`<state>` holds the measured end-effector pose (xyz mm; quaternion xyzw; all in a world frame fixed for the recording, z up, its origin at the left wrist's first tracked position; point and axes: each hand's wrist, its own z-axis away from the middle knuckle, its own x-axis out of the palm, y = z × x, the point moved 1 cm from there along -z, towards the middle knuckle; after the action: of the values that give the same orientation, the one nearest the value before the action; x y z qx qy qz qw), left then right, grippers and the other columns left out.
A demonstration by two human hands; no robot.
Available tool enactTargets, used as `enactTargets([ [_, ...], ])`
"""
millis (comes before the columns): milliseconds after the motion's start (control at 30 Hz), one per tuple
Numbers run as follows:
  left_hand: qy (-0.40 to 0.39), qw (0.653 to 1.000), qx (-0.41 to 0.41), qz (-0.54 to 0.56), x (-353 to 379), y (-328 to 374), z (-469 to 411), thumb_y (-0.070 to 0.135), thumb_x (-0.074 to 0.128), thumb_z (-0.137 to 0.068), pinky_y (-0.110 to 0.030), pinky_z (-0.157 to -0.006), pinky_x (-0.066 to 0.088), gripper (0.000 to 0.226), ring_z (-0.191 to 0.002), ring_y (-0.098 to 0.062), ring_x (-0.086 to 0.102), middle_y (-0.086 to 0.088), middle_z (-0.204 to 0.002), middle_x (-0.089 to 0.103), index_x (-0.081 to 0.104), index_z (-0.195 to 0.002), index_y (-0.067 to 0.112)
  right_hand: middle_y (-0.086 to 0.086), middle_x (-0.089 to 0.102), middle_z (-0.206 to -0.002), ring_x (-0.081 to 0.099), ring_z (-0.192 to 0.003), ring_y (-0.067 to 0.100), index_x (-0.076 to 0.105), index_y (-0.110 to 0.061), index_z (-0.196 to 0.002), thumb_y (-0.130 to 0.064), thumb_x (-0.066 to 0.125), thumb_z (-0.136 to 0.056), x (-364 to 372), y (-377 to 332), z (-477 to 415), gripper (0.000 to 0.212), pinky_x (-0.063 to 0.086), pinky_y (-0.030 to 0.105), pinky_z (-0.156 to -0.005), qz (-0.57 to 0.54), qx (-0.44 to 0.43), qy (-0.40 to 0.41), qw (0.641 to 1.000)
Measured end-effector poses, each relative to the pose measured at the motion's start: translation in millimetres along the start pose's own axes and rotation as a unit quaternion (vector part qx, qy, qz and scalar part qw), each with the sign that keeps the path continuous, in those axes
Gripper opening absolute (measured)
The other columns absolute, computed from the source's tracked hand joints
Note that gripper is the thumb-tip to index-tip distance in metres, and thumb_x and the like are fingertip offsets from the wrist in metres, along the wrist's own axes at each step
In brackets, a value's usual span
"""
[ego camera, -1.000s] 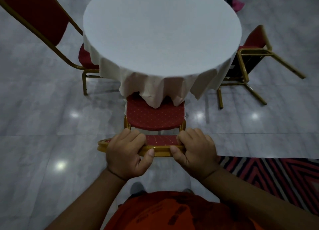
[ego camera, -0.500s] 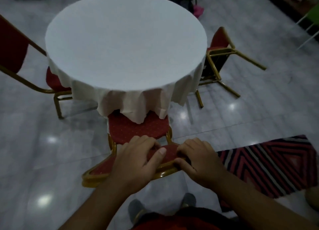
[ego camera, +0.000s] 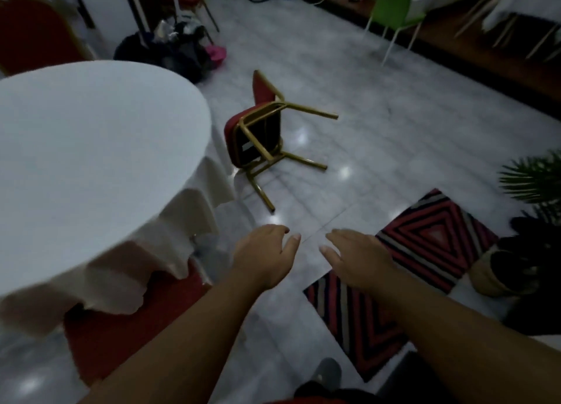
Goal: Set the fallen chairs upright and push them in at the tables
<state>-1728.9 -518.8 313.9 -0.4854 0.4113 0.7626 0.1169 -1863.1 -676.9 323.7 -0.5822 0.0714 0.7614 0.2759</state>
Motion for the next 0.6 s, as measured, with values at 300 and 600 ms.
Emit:
enactTargets([
  [300,-0.043,0.998,-0.024,-0.029,13,76,-149,0.046,0.031,-0.107,-0.042,-0.115,0.033,0.056,-0.137,-0.029,0.044,-0.013,-0.147,0.052,0.050,-0.142,0.007,0.001,0.019,-0.166,0.013,-0.153,0.017,0.024,-0.017,-0.157,-0.050,0.026,-0.105,-64,121,-108,0.061,0.013,0.042,-0.122,0.026,0.044,-0.018,0.999],
  [600,-0.056,0.997,-0.020,-0.053,-13,79,-344,0.047,0.031,-0.106,-0.041,-0.124,0.022,0.064,-0.151,-0.027,0.028,-0.014,-0.162,0.034,0.031,-0.156,0.006,-0.002,0.017,-0.167,0.008,-0.154,0.014,0.021,-0.019,-0.158,-0.050,0.026,-0.104,-122,155,-271,0.062,0.005,0.042,-0.124,0.023,0.068,0.002,0.997],
])
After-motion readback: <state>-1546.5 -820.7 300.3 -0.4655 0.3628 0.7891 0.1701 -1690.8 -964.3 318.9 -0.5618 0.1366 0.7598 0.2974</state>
